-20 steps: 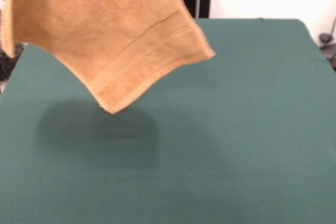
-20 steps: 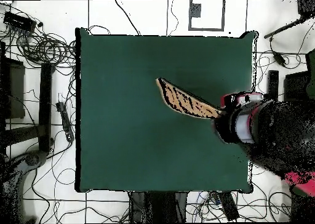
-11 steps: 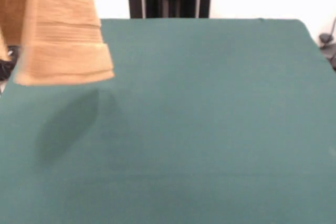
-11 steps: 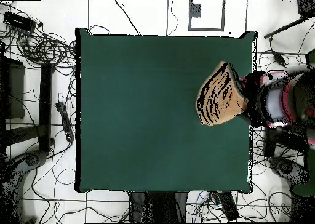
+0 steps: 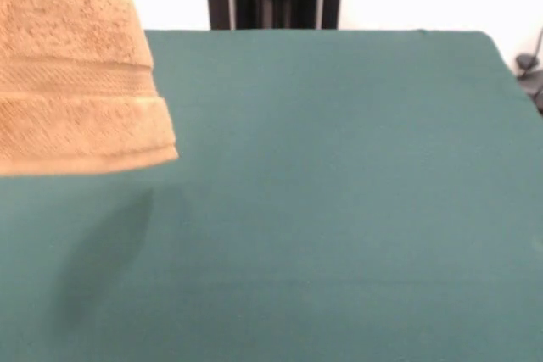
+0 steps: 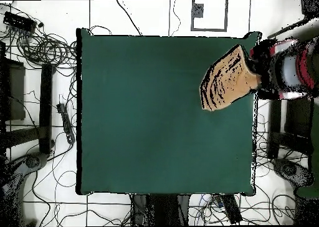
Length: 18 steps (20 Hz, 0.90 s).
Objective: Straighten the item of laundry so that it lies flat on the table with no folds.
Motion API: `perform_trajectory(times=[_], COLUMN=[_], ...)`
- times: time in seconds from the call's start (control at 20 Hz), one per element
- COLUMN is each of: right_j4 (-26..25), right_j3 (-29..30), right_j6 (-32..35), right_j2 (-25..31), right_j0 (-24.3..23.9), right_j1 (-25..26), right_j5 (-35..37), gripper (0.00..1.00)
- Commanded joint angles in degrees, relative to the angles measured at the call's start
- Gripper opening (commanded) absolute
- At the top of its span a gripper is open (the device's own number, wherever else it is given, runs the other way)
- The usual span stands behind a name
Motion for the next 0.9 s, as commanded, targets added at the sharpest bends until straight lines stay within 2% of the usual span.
perform_trajectory(times=[0.05, 0.3, 0.6, 0.7, 0.9], right_j4=[-3.0, -5.6, -7.7, -5.9, -0.7], right_j3=[-9.5, -19.1, -23.3, -17.0, 4.5], right_j6=[-15.7, -19.0, -20.3, -17.0, -6.8], right_j2=[9.7, 11.8, 12.3, 11.2, 7.8], right_j0=[-0.3, -1.0, -1.3, -0.7, 1.7], right_j1=[6.7, 10.7, 11.5, 8.6, 0.8], right_j5=[11.6, 15.9, 18.7, 15.2, 0.0], gripper=[0.00, 0.00, 0.00, 0.00, 0.00])
